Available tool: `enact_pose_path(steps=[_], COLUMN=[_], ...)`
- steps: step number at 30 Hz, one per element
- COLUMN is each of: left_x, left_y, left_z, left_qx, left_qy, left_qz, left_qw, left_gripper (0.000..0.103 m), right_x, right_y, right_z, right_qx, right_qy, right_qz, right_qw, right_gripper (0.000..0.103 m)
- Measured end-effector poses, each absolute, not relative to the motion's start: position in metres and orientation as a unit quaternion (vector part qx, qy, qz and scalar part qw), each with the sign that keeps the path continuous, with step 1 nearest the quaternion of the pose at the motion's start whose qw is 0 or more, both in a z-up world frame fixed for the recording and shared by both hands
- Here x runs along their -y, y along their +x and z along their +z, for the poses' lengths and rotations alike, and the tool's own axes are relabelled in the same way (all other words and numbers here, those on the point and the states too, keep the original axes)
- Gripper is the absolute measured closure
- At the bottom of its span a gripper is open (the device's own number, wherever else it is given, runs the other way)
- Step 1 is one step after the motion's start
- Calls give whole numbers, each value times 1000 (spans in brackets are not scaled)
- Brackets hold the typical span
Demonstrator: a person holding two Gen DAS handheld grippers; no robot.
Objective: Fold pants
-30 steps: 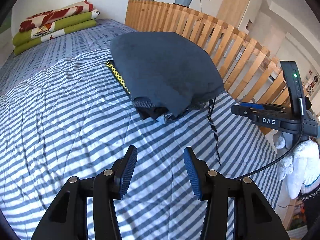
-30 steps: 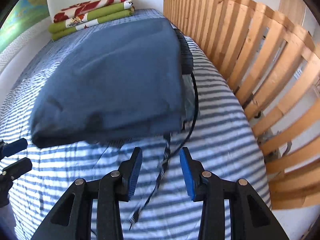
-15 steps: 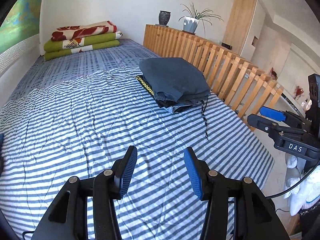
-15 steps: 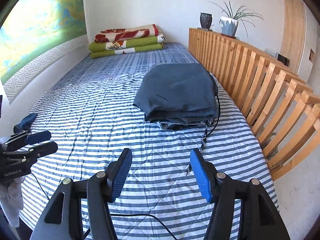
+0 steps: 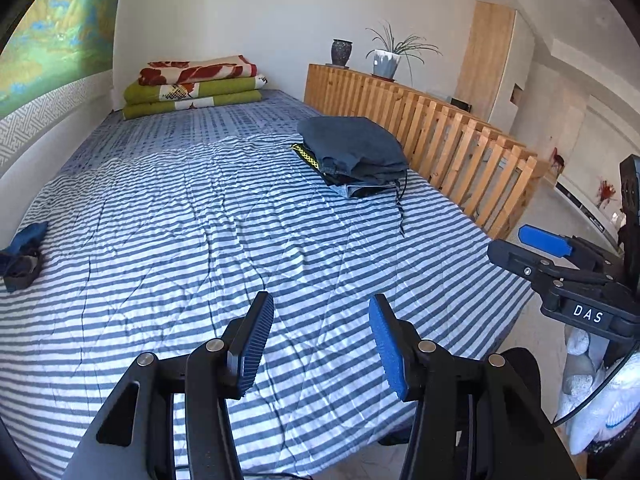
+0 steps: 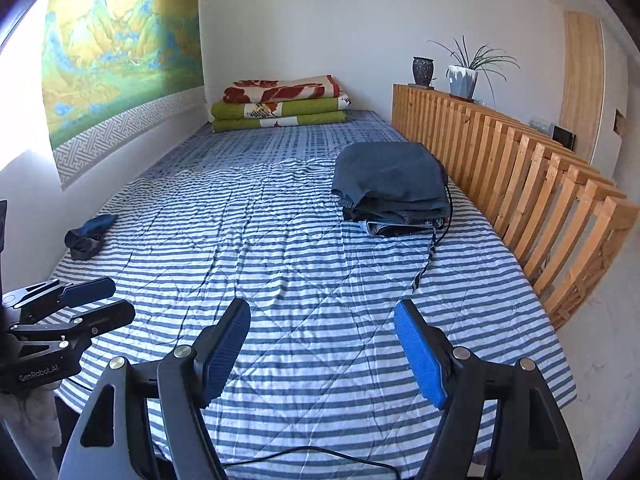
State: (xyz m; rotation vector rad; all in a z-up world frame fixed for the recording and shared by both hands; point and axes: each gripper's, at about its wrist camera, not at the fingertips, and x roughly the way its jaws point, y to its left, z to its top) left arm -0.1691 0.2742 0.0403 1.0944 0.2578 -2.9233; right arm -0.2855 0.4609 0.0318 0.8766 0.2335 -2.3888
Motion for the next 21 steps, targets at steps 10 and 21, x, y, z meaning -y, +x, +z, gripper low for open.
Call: enact_pose_path(steps=[10, 21], left_x=[-286, -291], left_y=[-93, -99], left_z=[31, 23], left_qx=[-90, -91], left_qy=[335, 349], left_qz=[-937, -932], left_qw=[41, 46], left_gripper=[44, 42], right_x=[-474, -476], right_y=[-225, -219], right_z=[15, 12], right_qx=[-94, -98], right_qy=[321, 312], right_qz=[-902, -909], right_qw=[271, 258], right_gripper=[32, 32])
